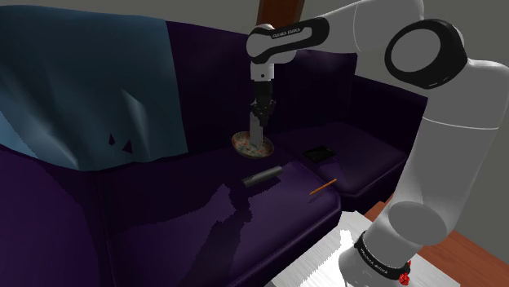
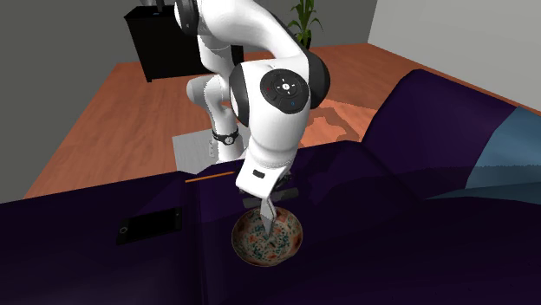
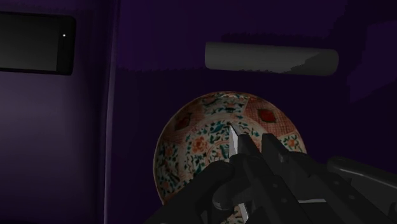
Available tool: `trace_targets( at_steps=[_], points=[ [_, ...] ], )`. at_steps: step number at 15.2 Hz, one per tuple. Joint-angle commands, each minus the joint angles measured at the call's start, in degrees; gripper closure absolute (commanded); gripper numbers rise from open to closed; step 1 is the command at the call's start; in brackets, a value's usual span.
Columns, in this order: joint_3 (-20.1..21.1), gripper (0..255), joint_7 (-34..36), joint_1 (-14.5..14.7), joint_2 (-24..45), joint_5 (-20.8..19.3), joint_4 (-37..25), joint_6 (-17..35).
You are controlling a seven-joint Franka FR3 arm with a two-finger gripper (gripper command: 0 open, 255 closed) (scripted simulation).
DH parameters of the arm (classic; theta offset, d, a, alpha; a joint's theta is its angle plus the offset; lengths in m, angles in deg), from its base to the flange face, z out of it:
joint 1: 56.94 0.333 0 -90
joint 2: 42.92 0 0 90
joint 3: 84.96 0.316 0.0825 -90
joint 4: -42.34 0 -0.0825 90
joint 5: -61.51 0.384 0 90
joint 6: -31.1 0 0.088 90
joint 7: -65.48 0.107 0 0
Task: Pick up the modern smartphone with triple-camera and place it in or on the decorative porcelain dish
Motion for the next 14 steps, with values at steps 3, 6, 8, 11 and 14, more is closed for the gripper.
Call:
trace_targets(
  at_steps=[3,6,8,11,14],
  points=[
    [0.00,0,0.00,0.00,0.00,0.00,-0.01,0.01],
    [0.00,0,0.00,0.00,0.00,0.00,-0.01,0.01],
    [0.00,0,0.00,0.01,0.39,0.00,-2.40,-2.00],
    [0.02,0,-0.01,0.05,1.98,0.00,-9.79,-7.80],
    [0.02,0,-0.01,0.05,1.97,0.00,-9.78,-7.80]
  ],
)
